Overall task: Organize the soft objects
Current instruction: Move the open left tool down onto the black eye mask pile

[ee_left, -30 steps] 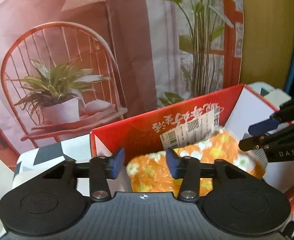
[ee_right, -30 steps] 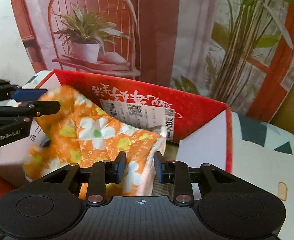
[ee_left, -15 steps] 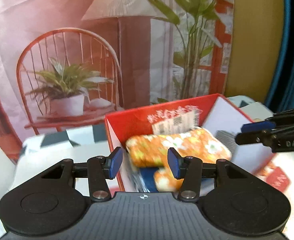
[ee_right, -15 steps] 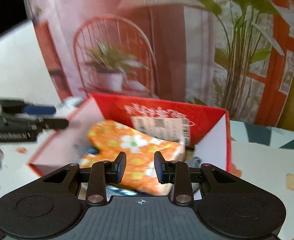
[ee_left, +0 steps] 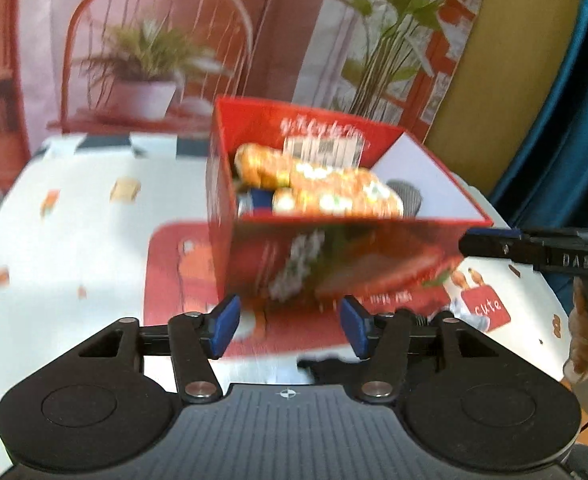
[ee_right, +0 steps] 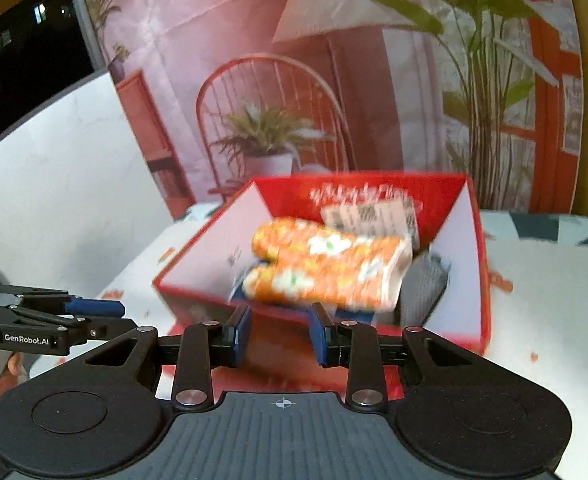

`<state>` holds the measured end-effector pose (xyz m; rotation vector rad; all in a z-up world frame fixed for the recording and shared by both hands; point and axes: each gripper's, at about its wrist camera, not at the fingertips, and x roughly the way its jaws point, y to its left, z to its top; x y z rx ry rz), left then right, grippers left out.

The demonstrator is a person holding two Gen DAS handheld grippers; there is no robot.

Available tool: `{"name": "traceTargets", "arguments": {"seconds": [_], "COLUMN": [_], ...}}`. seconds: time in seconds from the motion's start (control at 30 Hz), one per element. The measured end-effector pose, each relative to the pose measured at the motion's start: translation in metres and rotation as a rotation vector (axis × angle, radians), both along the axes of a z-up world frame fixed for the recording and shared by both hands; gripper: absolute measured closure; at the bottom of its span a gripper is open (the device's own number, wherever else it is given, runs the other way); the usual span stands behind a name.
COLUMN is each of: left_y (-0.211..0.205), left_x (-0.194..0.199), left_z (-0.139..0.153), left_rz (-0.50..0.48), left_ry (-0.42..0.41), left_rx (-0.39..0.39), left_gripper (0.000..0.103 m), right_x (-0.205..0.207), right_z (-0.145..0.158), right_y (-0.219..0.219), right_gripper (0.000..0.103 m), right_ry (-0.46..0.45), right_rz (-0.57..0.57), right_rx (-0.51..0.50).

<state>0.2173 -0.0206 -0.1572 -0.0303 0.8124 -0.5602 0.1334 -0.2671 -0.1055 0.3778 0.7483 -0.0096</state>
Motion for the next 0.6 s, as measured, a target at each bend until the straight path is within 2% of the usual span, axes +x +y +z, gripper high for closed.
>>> {"name": "traceTargets", "arguments": {"seconds": [0.13,0.3,0.47,0.53,0.6], "left_y": [0.003,-0.004,-0.009,-0.01,-0.012], "left_x": [-0.008,-0.02,-0.031,-0.033,-0.033], "left_z": [-0.017,-0.032,-0.048,-0.05,-0.054], "left_rz": [0.011,-0.03,-0.065,-0.073,-0.078], "left_ry": [0.068,0.111,0.156,0.166,0.173], "left_rx": [-0.032,-0.026,-0.03,-0.036,-0.027], "left_gripper": [0.043,0.039,0.039,0.039,0.036], "right_x": [-0.019,-0.045,-0.063,-0.068,-0.073], "right_z": [-0.019,-0.042,-0.052,-0.052,-0.053], "right_y": [0.013,0.027,0.038,0.042,0.046], "right_gripper": [0.073,0.073,0.072,0.069,0.056], "right_ry": [0.06,0.145,0.206,0.216,0.229], "right_rz": [-0.003,-0.002,0.003,0.009,0.023], "right_rx": [0.012,0.027,-0.025,-0.044,-0.056]}}
